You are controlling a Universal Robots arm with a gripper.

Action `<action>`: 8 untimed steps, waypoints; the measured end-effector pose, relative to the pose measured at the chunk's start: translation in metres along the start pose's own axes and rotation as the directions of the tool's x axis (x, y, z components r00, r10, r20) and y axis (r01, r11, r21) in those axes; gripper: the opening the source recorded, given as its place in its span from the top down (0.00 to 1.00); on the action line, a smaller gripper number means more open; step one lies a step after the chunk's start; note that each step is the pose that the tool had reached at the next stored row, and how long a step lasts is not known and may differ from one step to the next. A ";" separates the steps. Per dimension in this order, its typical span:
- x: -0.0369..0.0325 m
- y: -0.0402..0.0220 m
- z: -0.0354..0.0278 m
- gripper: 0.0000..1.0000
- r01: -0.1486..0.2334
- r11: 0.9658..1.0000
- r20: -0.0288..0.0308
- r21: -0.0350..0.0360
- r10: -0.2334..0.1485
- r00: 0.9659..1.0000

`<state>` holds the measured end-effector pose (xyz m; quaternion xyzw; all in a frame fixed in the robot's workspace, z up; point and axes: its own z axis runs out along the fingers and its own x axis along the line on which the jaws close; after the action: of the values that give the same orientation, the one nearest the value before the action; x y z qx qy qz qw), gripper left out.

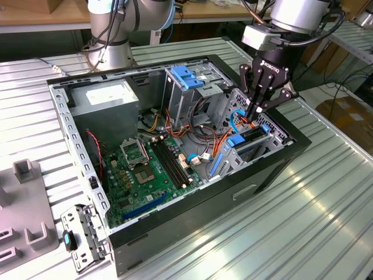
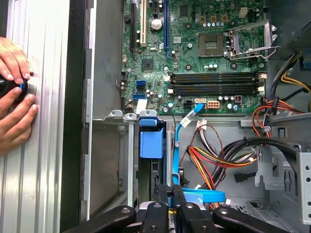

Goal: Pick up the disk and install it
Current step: 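Insert the second disk wire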

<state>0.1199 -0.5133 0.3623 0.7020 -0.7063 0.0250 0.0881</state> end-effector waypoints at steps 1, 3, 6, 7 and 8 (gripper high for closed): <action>0.0000 0.0000 0.0000 0.84 0.000 1.000 0.000 0.000 0.000 1.000; 0.0000 0.0000 0.0000 0.84 0.000 1.000 0.000 0.000 0.000 1.000; 0.0013 0.0001 0.0002 0.84 0.000 1.000 0.003 0.000 0.000 1.000; 0.0042 0.0009 0.0008 0.84 0.001 1.000 0.013 0.001 -0.001 1.000; 0.0054 0.0013 0.0012 0.84 0.002 1.000 0.019 0.001 -0.002 1.000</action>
<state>0.1185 -0.5188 0.3621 0.7031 -0.7062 0.0186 0.0809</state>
